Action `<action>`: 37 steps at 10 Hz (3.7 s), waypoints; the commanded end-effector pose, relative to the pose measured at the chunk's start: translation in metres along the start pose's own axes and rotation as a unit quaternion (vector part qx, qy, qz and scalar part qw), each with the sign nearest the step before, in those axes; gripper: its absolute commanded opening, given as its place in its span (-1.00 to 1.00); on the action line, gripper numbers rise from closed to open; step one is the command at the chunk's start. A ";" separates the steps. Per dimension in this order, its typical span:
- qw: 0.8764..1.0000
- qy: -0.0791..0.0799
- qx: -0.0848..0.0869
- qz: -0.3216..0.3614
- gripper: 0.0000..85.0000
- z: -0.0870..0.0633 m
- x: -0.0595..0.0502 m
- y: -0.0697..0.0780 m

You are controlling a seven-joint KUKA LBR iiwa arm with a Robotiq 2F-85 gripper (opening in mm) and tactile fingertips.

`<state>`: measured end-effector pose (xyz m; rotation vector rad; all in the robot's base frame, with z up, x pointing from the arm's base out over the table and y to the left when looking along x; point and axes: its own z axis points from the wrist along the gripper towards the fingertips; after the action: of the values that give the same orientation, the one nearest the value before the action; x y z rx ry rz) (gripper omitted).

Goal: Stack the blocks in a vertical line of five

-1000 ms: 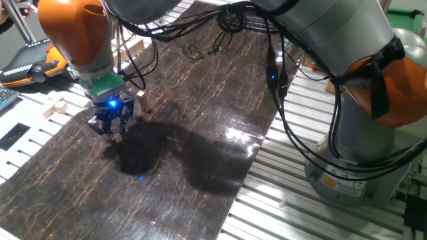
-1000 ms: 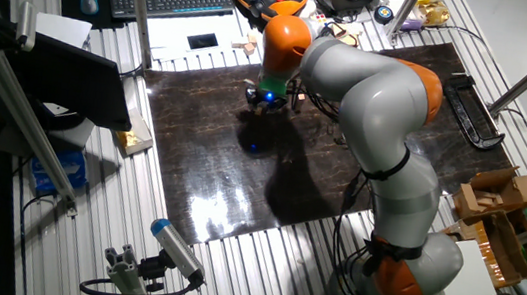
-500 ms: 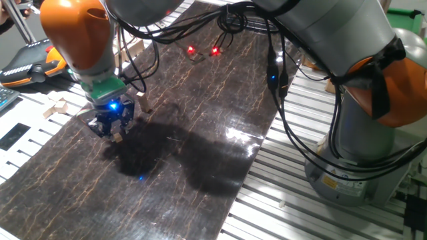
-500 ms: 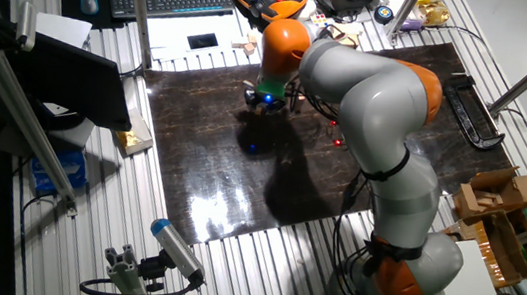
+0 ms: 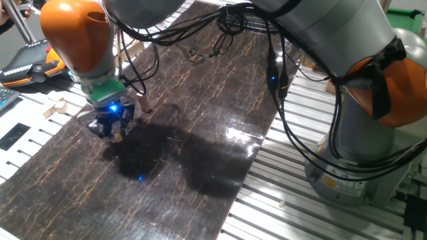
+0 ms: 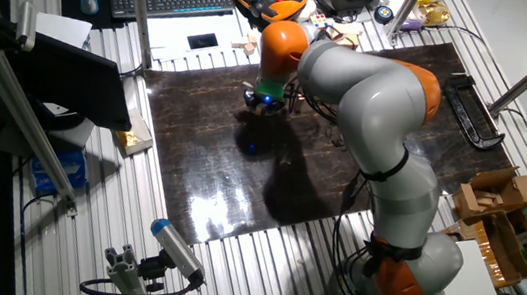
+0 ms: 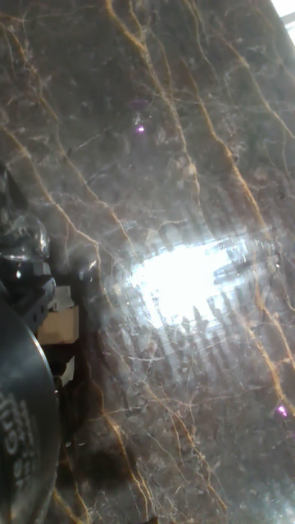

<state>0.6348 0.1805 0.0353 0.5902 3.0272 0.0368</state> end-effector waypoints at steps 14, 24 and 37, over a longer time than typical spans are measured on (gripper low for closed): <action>0.998 -0.006 0.032 -0.056 -0.98 -0.046 -0.010 -0.024; 0.992 0.020 0.036 -0.120 -0.98 -0.097 -0.041 -0.077; 0.987 0.021 0.030 -0.156 -0.98 -0.091 -0.054 -0.122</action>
<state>0.6335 0.0461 0.1246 0.1134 3.1308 -0.0574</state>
